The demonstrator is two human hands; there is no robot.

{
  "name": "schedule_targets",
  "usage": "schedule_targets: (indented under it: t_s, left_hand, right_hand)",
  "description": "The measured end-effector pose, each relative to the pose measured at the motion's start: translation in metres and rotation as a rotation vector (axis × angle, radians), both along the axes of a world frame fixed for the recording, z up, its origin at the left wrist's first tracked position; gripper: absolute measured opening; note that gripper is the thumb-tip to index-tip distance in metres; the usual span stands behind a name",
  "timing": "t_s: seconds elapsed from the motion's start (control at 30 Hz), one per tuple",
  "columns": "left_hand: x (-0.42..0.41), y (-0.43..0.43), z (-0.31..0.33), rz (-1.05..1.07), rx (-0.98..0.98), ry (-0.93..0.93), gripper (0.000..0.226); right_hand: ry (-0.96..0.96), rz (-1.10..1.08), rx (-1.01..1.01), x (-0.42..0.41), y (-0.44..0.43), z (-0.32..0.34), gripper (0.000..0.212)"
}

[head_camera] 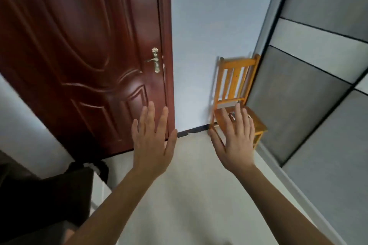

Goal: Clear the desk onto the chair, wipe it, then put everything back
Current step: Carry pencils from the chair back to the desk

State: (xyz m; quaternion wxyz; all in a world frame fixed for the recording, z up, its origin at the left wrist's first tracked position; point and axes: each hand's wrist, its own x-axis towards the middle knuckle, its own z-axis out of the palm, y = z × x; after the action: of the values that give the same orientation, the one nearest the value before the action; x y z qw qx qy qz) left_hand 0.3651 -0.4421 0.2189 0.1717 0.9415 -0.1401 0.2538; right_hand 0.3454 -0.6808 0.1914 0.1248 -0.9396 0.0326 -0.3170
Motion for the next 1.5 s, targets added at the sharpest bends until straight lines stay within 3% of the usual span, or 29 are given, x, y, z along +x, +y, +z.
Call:
schedule_targets:
  t_s: [0.3,0.47,0.77,1.2,1.5]
  left_hand:
    - [0.083,-0.264,-0.014,-0.196,0.031,0.093,0.061]
    - [0.129,-0.346,-0.015,-0.221,0.029,0.125,0.063]
    - [0.255,-0.408,-0.041,-0.148,0.013,0.238,0.074]
    - [0.522,-0.504,-0.074,-0.187,0.003,0.309,0.067]
    - [0.598,-0.563,-0.127,-0.074,0.033,0.462,0.064]
  right_hand:
    - [0.090,-0.171,0.079,0.032,-0.256,-0.023,0.067]
    - [0.146,-0.181,0.095,0.078,-0.347,-0.013,0.069]
    - [0.266,-0.167,0.125,0.198,-0.408,-0.040,0.075]
    - [0.339,-0.230,0.080,0.450,-0.501,-0.053,0.073]
    - [0.482,-0.085,0.178,0.562,-0.552,-0.108,0.069]
